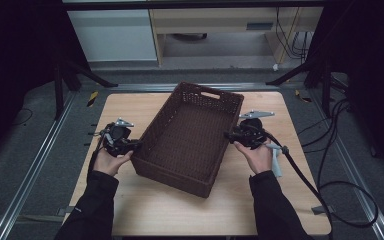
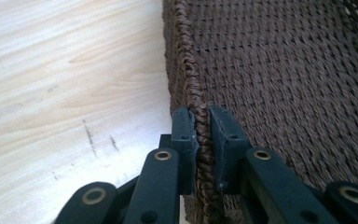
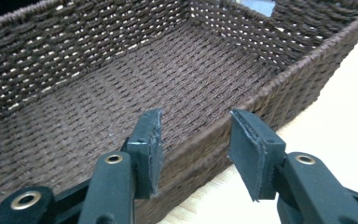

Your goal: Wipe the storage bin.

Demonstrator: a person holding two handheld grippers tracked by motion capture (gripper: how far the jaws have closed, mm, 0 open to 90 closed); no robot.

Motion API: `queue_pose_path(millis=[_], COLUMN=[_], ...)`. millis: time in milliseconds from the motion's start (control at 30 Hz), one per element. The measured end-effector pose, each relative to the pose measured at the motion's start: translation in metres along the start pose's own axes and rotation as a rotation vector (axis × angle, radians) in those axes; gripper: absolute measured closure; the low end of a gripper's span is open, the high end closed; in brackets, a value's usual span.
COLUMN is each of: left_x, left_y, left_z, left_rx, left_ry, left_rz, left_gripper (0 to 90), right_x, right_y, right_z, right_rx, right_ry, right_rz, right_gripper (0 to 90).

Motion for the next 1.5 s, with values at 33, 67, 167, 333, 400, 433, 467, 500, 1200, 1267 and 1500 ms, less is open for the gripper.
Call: queue_pose_path(millis=[33,67,167,333,400,433,467,500,1200,1267,1500], left_x=[0.002,0.003,0.003,-0.001,-0.001,0.001,0.003,0.005,0.02,0.02,0.028], left_y=[0.0,0.0,0.002,0.011,0.013,0.012,0.011,0.009,0.014,0.014,0.011], left_z=[0.0,0.0,0.0,0.0,-0.002,-0.003,-0.005,-0.006,-0.004,-0.005,-0.007], left_rx=[-0.004,-0.009,-0.004,0.003,0.016,0.026,0.035,0.037,0.032,0.042,0.045], left_ry=[0.002,0.011,0.014,0.011,0.003,0.001,-0.003,0.007,0.065,0.058,0.073], left_rz=[0.0,0.001,0.004,0.005,0.013,0.022,0.032,0.031,0.017,0.03,0.032], left_gripper=[80.2,80.1,76.7,73.3,73.6,74.5,76.3,77.1,70.8,73.1,78.8], right_x=[-0.001,-0.003,-0.001,0.001,0.003,0.005,0.007,0.008,-0.004,-0.003,0.003], right_y=[-0.003,-0.005,-0.008,-0.005,-0.002,-0.001,0.001,0.003,-0.001,0.0,0.008], right_z=[-0.002,-0.004,-0.006,-0.008,-0.009,-0.009,-0.01,-0.011,-0.008,-0.009,-0.008], right_rx=[0.01,0.019,0.018,0.032,0.045,0.05,0.055,0.06,0.029,0.038,0.076], right_ry=[0.003,0.011,0.016,-0.002,-0.006,-0.008,-0.01,-0.011,0.007,0.002,-0.026], right_rz=[0.0,-0.009,-0.007,-0.011,-0.01,-0.008,-0.006,-0.005,-0.078,-0.076,-0.03], right_gripper=[55.0,54.6,58.4,59.2,59.2,59.1,59.0,59.0,55.2,55.3,54.7])
Point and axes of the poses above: each handheld gripper's, and its own axes: y roughly backward along the jaws, z roughly out of its top, x roughly to its left, the point moved 8 cm from there along -y, roughly forward along the jaws, and after that the axes turned 15 degrees about -x, right-handed, at the moved point
